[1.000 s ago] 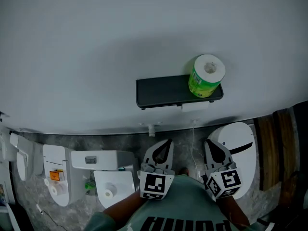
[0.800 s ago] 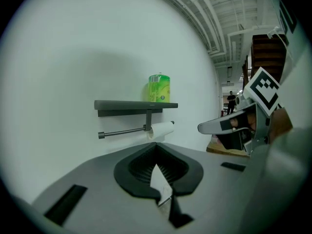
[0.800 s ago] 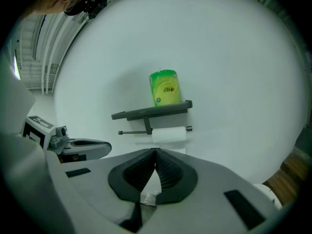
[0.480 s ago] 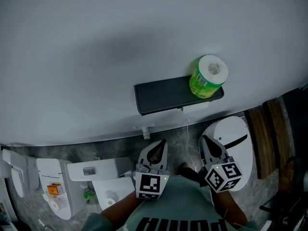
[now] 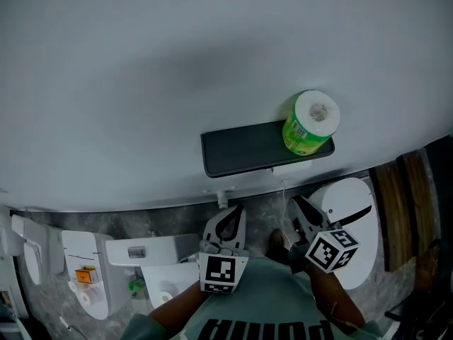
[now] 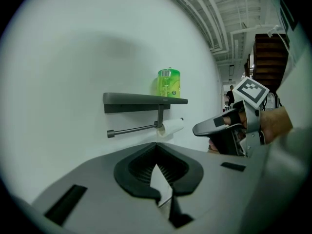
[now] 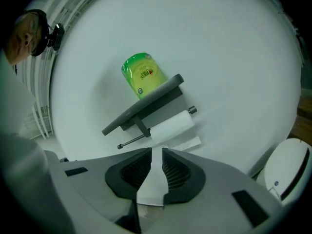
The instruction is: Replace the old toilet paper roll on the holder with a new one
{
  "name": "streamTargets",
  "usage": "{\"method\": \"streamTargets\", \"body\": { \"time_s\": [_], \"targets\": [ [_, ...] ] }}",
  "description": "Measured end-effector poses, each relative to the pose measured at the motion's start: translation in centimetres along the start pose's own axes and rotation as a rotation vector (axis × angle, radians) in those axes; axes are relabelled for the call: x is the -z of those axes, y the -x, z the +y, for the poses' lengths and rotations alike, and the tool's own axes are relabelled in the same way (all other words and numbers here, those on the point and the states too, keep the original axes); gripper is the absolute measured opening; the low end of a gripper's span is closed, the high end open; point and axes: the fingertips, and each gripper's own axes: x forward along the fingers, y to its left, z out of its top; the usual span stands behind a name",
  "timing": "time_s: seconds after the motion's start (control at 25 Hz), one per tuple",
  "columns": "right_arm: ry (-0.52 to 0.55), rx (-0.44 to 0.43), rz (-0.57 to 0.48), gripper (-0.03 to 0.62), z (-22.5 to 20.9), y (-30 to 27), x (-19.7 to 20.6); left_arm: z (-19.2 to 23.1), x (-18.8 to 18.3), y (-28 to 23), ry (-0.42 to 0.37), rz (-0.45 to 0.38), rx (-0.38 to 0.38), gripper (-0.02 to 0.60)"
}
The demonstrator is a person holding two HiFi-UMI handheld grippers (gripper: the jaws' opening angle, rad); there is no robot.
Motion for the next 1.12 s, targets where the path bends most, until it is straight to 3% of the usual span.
{"method": "streamTargets", "body": {
  "time_s": [0.2,0.4,0.52,0.76,1.12],
  "targets": [
    [-0.146,-0.066,-0.009,0.132,-1.2,-1.3,-0.7,0.0,-0.6,-1.0,-0.018,0.01,-0.031,0.005],
    [-0.439,-0.133,-0.03,0.226,-3.1,-3.0,-1.6,0.6,-0.7,-1.7,-0.027,0.036,-0.081,0.005],
    [-0.551,-0.164,-0.049,0.247,-3.9,-4.0,-2.4,1.2,-0.9,-2.2,-0.024,0.047,-0.111,0.005],
    [-0.686,-0.23,-0.087,0.267,-4.6,-5.7,-4.1,1.9,-1.3,-3.3,-0.017,0.06,-0.146,0.005],
    [-0.763,-0.287,-0.075,0.273,-5.0,-7.5,-4.9,2.1,-1.5,-4.2,-0.023,0.088,-0.183,0.005]
  ]
}}
